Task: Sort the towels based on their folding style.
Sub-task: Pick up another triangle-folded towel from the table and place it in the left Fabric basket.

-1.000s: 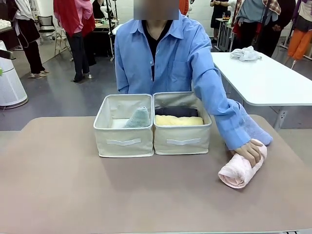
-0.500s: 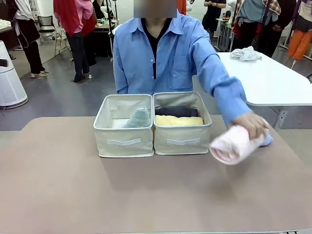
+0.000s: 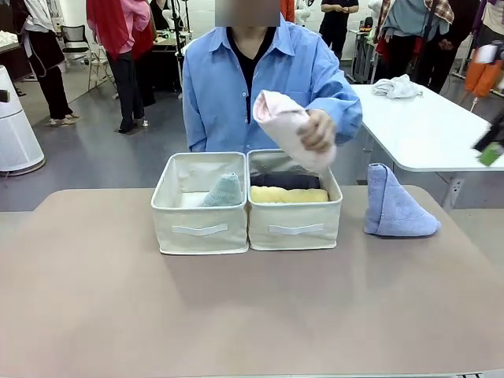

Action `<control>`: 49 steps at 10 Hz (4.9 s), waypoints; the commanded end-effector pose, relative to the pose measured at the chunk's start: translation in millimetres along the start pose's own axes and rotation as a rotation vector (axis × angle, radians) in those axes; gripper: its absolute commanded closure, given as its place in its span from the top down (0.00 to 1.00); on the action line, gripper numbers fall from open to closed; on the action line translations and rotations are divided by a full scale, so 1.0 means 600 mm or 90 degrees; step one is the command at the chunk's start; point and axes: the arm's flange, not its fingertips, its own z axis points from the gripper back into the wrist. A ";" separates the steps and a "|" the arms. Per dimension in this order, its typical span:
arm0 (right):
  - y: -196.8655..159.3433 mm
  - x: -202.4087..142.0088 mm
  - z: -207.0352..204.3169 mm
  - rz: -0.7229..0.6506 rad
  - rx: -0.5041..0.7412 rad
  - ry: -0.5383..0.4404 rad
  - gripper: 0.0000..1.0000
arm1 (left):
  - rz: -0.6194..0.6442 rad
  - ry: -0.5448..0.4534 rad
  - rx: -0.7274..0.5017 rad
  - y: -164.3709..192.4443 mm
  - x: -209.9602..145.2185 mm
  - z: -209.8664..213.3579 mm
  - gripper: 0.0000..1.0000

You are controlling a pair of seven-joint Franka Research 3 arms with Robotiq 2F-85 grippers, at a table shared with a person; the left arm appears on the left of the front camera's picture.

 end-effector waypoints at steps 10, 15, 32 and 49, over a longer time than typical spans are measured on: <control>-0.017 -0.062 0.024 -0.006 0.069 -0.040 1.00 | -0.005 -0.009 0.001 -0.002 0.001 -0.001 1.00; -0.010 0.056 -0.085 0.043 0.117 -0.011 1.00 | -0.005 -0.009 0.001 -0.002 0.001 -0.001 1.00; -0.151 0.263 -0.283 0.273 -0.072 0.245 1.00 | -0.005 -0.009 0.001 -0.002 0.001 -0.001 1.00; -0.230 0.285 -0.371 0.244 0.032 0.253 0.00 | -0.005 -0.009 0.001 -0.002 0.001 -0.001 1.00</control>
